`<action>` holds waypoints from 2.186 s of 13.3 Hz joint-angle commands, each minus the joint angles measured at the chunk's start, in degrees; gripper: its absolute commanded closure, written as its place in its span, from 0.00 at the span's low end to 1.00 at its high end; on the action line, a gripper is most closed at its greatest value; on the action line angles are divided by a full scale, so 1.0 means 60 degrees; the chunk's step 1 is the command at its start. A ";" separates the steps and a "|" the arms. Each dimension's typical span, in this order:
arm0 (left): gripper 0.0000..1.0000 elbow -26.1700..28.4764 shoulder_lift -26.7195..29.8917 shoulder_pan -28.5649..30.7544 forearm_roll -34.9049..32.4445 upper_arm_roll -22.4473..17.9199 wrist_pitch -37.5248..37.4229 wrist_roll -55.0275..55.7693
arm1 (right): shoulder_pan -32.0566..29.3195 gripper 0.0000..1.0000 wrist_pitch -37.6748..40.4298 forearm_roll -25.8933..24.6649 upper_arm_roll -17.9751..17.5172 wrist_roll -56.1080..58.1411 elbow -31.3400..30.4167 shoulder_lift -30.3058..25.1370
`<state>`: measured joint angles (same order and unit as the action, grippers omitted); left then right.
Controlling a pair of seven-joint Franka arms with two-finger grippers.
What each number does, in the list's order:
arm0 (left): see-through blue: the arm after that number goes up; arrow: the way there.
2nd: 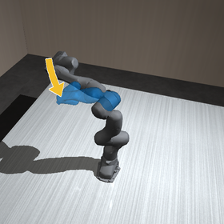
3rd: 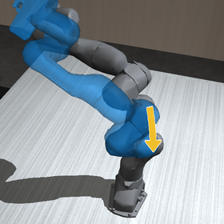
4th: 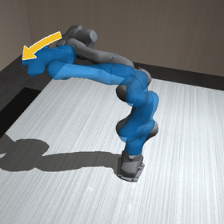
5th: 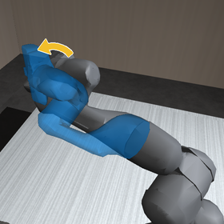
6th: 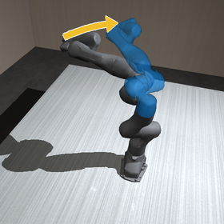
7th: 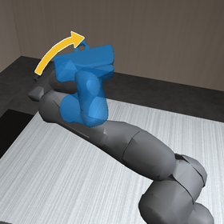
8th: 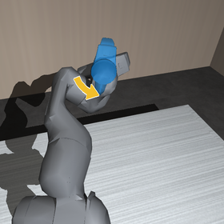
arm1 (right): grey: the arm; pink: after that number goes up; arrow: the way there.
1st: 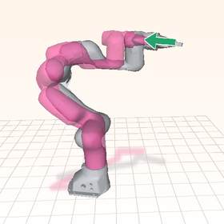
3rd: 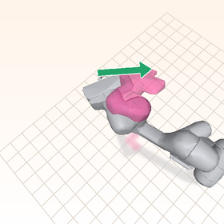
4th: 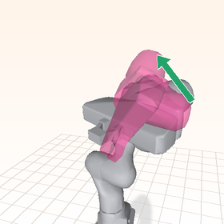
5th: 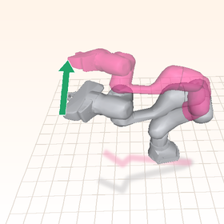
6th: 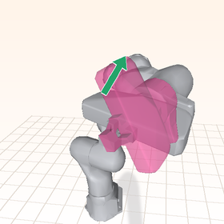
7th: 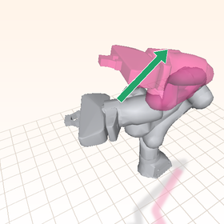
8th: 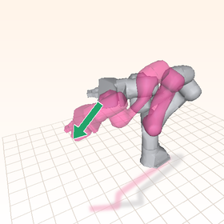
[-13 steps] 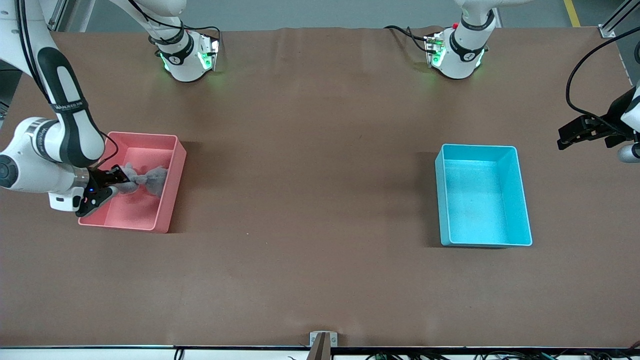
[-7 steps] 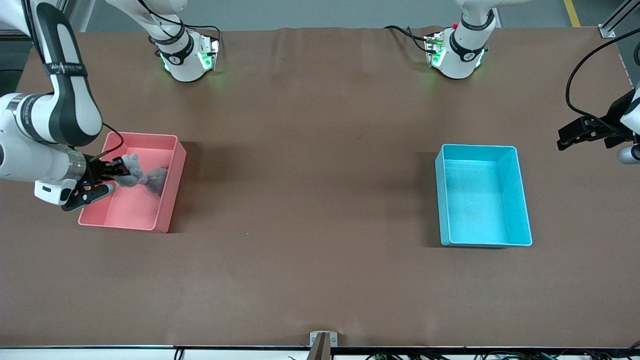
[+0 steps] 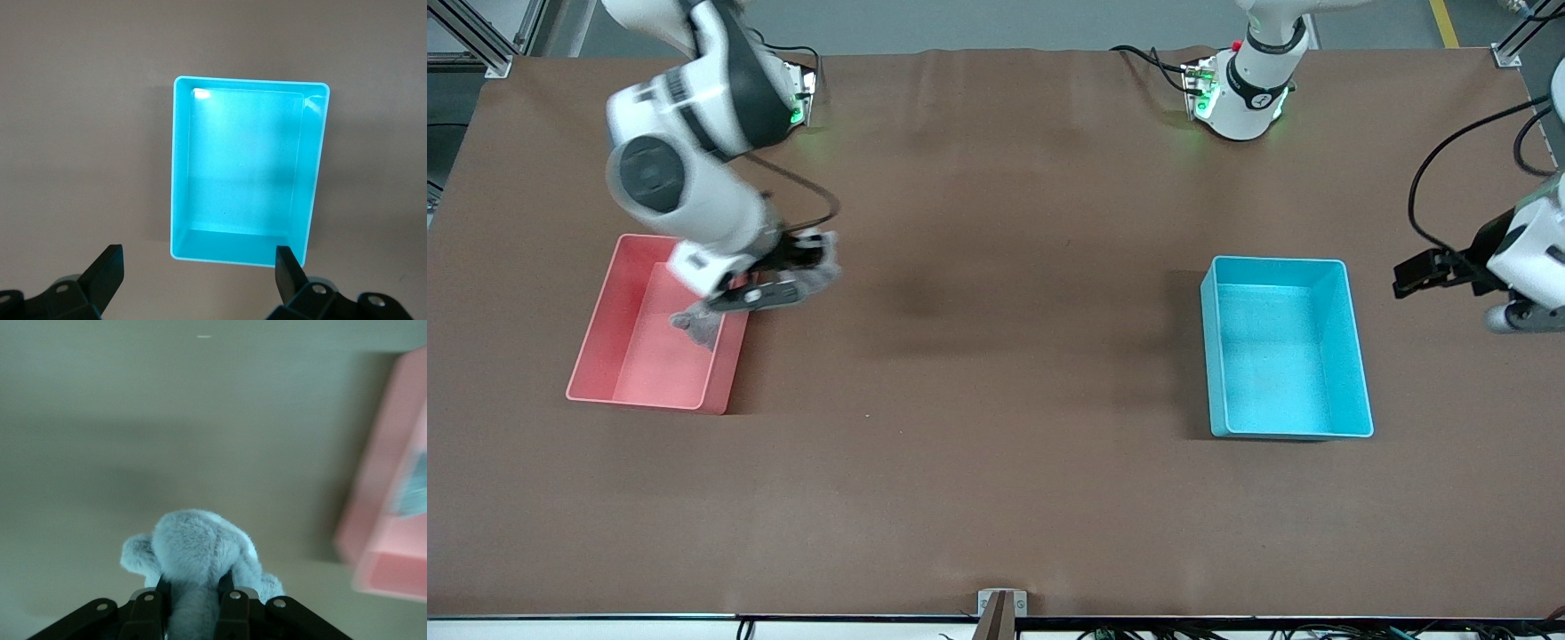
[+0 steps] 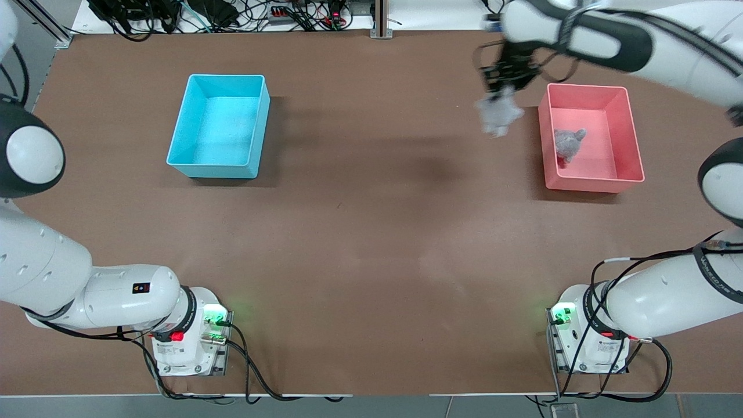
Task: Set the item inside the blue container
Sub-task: 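Lift the plush out and carry it toward the table middle, then set the plush on the table while the left gripper reaches it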
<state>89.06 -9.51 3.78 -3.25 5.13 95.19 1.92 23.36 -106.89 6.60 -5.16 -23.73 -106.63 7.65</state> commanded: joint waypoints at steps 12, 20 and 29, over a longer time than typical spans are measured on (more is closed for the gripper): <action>0.00 -0.0430 -0.2750 -0.1023 0.0000 0.0111 0.1670 0.2560 | 0.4266 0.98 -0.4406 0.0086 0.0231 -0.6226 0.3738 0.5902; 0.00 -0.0372 -0.3497 -0.3147 0.0850 0.0125 0.2563 0.6926 | 0.4178 0.00 -0.4188 -0.0060 0.0289 -0.6153 0.3695 0.5963; 0.00 0.0507 -0.4098 -0.5271 0.1391 0.0184 0.3764 1.2520 | 0.2161 0.00 0.1905 -0.0353 0.1007 -0.2733 0.2558 0.1516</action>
<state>90.79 -34.36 -25.67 3.53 6.51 116.31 71.22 40.83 -96.71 5.22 1.80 -46.61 -82.71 25.19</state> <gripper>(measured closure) 0.000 0.000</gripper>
